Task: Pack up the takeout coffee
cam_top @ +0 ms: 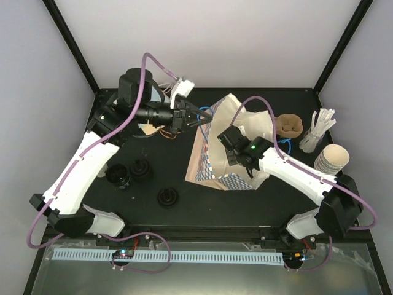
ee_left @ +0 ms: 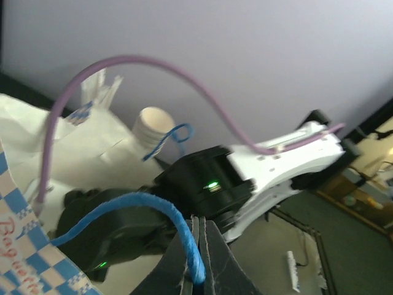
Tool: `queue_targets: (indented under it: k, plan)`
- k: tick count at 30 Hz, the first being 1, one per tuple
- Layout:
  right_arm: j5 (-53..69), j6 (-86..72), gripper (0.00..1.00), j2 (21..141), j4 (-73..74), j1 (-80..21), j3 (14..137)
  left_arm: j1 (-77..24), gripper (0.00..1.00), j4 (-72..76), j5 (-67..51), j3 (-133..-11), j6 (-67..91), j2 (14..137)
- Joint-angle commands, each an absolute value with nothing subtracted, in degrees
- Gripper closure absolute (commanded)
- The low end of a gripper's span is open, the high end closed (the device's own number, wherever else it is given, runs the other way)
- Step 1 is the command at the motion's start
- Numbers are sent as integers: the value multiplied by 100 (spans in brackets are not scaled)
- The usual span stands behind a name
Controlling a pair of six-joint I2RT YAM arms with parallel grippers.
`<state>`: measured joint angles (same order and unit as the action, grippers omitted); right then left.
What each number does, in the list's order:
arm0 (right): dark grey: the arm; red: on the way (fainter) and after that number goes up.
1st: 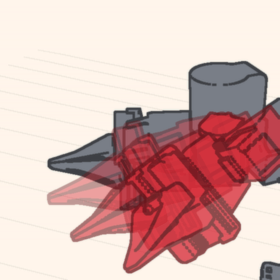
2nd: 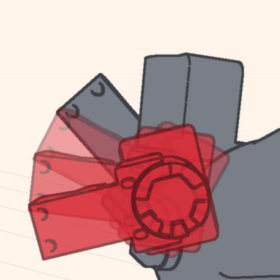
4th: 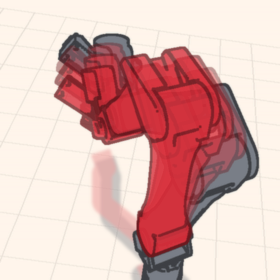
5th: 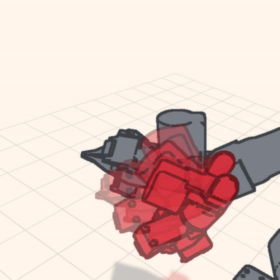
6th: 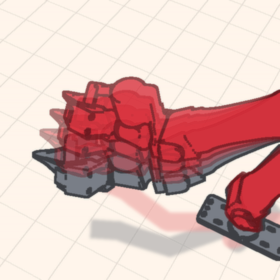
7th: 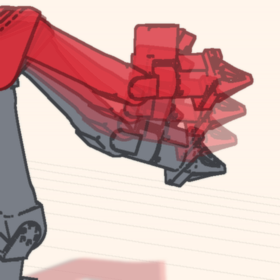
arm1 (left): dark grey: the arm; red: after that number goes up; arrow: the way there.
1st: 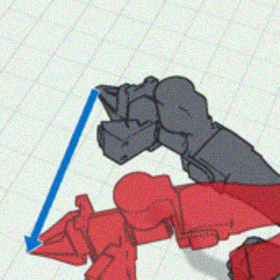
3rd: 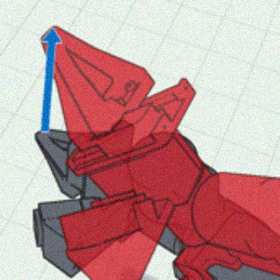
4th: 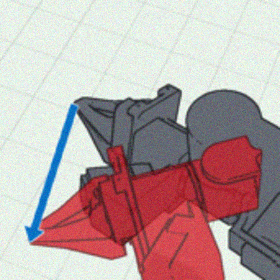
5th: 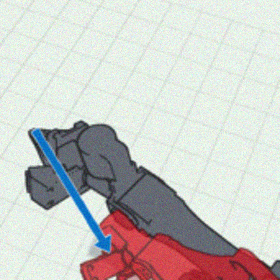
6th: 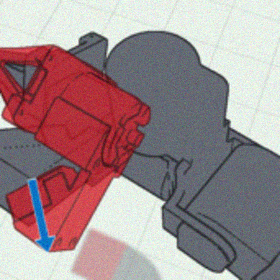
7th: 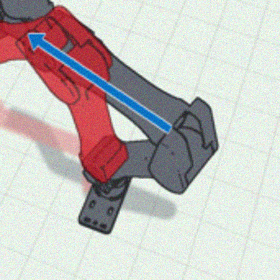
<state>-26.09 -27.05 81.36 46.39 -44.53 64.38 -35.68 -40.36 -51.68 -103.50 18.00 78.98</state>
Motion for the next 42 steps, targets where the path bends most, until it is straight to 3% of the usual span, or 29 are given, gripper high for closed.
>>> queue_targets:
  k: [1,12,19,24,32,36,40,42]
  plan:
    - [-3087,-2202,99,8238,5400,-4396,6732,-3467,98,-4236,-4295,-9874,1752,7738]
    - [-3698,-1966,94,9038,6413,-4343,7956,-2527,98,-3162,-4016,-8101,2477,7451]
    - [-2607,-1554,92,8860,6001,-4342,8379,-2312,97,-3169,-4370,-7572,2374,7538]
    - [-1354,-1191,77,8490,5701,-4370,8549,-2312,69,-3129,-4708,-7476,2287,7491]
    - [-645,-1203,76,7985,5637,-4373,8944,-2312,35,-3414,-4285,-7498,2008,6899]
    - [-603,-1194,73,7699,5662,-4377,9162,-2312,4,-3926,-3059,-7615,1693,6458]
    - [-751,-1225,71,7413,5749,-4364,9341,-2312,1,-4279,-1933,-7578,1492,5941]
    - [-823,-1267,59,7228,5769,-4367,9368,-2307,1,-4511,-1628,-7635,1433,5753]
